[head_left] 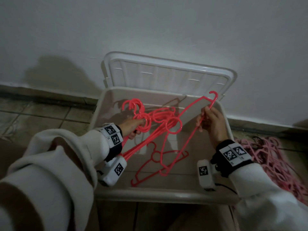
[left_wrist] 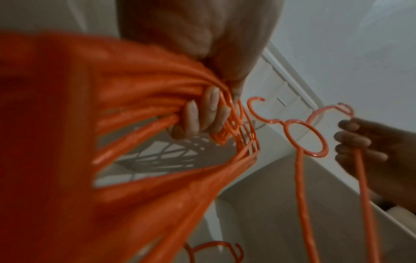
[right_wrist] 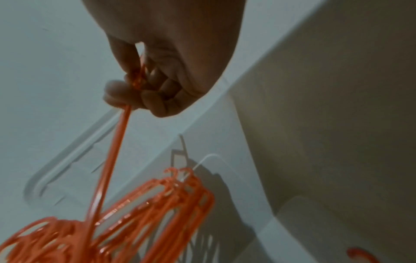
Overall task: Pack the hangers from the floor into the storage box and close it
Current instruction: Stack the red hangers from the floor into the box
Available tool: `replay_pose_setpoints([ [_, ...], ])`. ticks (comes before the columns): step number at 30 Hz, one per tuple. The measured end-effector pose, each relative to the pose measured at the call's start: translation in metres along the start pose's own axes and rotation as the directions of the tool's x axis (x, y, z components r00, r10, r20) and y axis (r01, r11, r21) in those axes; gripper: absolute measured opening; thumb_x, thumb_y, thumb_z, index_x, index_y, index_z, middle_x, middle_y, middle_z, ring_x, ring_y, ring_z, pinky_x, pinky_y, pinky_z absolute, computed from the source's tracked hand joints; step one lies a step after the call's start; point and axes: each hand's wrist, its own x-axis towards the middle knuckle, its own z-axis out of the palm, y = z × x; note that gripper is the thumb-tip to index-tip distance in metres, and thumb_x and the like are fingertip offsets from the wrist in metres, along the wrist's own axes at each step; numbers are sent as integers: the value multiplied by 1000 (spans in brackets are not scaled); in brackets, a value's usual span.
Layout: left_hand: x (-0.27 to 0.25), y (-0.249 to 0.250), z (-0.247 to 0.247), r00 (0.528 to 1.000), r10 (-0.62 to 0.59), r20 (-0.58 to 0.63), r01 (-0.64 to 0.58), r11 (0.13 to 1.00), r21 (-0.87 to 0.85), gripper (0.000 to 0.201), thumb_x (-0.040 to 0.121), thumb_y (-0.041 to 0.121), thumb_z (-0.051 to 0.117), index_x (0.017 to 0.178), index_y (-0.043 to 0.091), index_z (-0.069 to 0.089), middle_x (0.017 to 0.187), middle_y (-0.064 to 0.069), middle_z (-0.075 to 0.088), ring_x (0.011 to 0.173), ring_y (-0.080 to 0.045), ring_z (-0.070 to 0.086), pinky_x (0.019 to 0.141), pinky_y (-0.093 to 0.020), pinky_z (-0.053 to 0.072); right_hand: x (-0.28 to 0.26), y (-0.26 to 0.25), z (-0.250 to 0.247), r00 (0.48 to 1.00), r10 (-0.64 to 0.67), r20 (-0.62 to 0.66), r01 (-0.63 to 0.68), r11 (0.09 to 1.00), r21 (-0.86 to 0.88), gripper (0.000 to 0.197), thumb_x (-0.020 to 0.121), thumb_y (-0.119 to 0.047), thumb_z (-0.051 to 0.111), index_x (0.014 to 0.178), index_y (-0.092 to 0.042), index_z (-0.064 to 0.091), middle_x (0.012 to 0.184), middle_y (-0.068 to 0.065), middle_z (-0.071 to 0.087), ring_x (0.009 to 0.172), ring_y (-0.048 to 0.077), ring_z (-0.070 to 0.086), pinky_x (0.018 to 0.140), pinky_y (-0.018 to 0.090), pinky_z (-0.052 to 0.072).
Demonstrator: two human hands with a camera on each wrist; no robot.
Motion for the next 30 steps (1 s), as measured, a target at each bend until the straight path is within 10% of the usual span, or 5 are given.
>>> replay_pose_setpoints([
  [6,-1,-7,0,989,-132,61,127,988,86,23,97,24,44,78,12,49,58,-3,40,27,-3,28,31,-12,24,-19,-23,6,942,-179,284,274,897,-345,18,94,-16,47,77,-16,50,59,-2,58,46,11,57,49,19,47],
  [9,-2,-4,1,985,-156,71,153,987,54,21,96,27,48,83,10,49,59,-2,41,28,-3,30,31,-12,25,-25,-26,16,807,-208,553,563,555,-613,11,95,-24,44,91,-26,54,76,-10,55,57,2,59,61,13,47],
  [12,-3,-1,3,985,-140,103,142,990,-9,27,91,38,54,88,11,52,60,-1,42,31,-3,31,31,-13,28,-26,-20,29,675,-55,736,730,198,-655,30,95,-35,35,113,-27,57,105,2,61,86,17,60,71,31,50],
  [17,-4,-2,11,987,-75,141,89,991,-95,34,89,42,52,72,13,52,55,1,44,32,-3,31,32,-13,28,-37,-10,63,557,425,713,803,-58,-593,37,99,-19,33,133,-24,46,131,4,45,111,28,55,87,39,46],
  [30,4,-4,9,999,5,35,-9,990,138,31,74,32,73,91,12,55,54,-2,40,41,-10,32,40,-19,31,-36,27,92,468,429,773,856,-1,-517,33,92,-12,44,121,-15,58,123,5,59,108,29,59,84,40,50],
])
